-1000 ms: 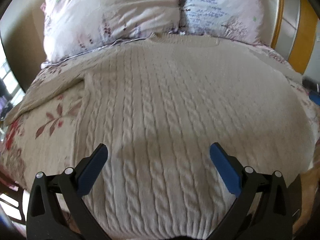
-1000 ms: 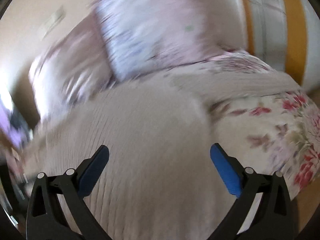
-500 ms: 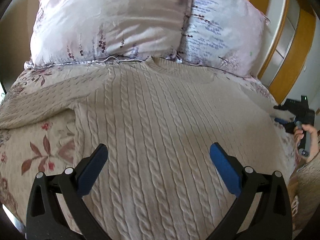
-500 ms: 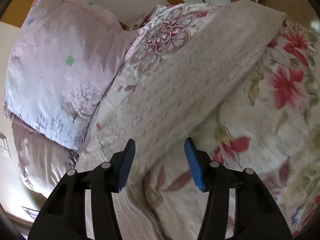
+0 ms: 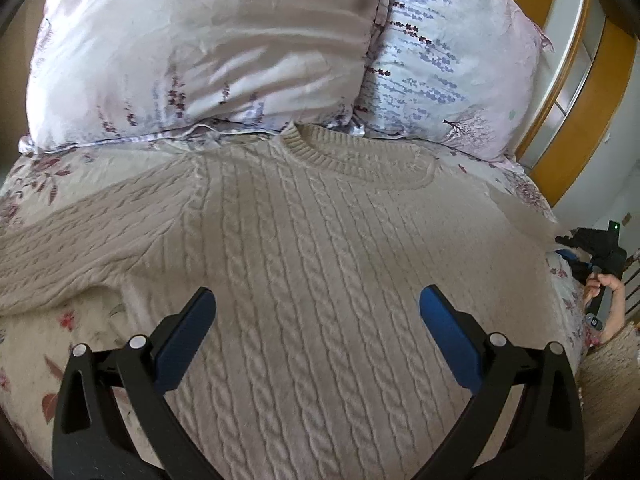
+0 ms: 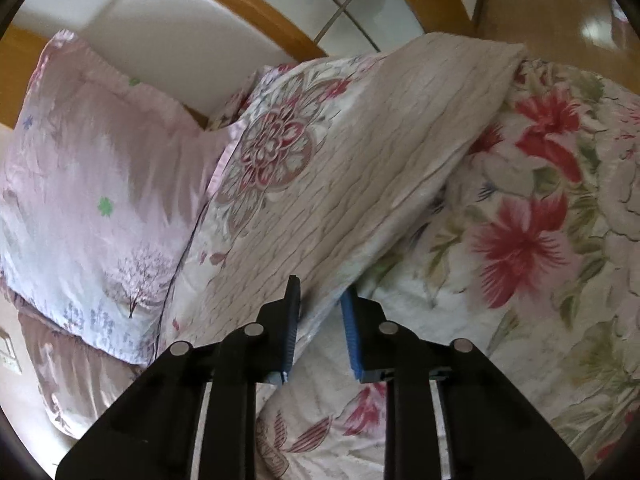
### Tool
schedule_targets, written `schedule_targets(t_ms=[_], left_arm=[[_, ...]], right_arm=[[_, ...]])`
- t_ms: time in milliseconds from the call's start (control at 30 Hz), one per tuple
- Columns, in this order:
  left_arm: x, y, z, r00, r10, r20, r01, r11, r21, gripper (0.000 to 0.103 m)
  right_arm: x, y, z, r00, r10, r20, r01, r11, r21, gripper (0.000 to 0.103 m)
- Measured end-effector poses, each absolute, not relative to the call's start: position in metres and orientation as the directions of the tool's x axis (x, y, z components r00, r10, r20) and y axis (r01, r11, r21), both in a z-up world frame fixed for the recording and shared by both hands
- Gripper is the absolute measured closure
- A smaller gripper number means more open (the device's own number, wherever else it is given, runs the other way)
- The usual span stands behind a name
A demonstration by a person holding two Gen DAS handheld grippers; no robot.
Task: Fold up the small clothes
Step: 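Move the right gripper to a sweater sleeve and grasp its cuff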
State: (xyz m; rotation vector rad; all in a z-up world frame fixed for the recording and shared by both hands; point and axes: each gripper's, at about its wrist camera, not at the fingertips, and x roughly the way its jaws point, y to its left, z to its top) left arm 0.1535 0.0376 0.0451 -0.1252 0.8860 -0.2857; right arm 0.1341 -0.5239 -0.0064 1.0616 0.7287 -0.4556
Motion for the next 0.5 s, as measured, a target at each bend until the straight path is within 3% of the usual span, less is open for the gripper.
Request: schedule_targets(t_ms=[133, 367, 500], left_arm=[[0.168, 0.036, 0.042, 0.568, -0.308, -0.763, 0.190, 0.951, -0.243, 0.002], [0.183, 0.042, 0.039, 0.558, -0.342, -0.756, 0.195, 0.940, -0.281, 0.002], [0.187, 0.053, 0.036, 0.561, -0.407, -0.721, 0.192, 0.911, -0.366, 0.002]], right_arm=[[0.130, -0.530, -0.005, 0.664, -0.065, -0.745, 0.689, 0.442, 0.575, 0.080], [0.144, -0.528, 0.005, 0.629, -0.158, -0.761, 0.711, 0.513, 0.480, 0.092], [0.159, -0.502, 0.039, 0.667, -0.231, -0.708, 0.651, 0.644, 0.402, 0.092]])
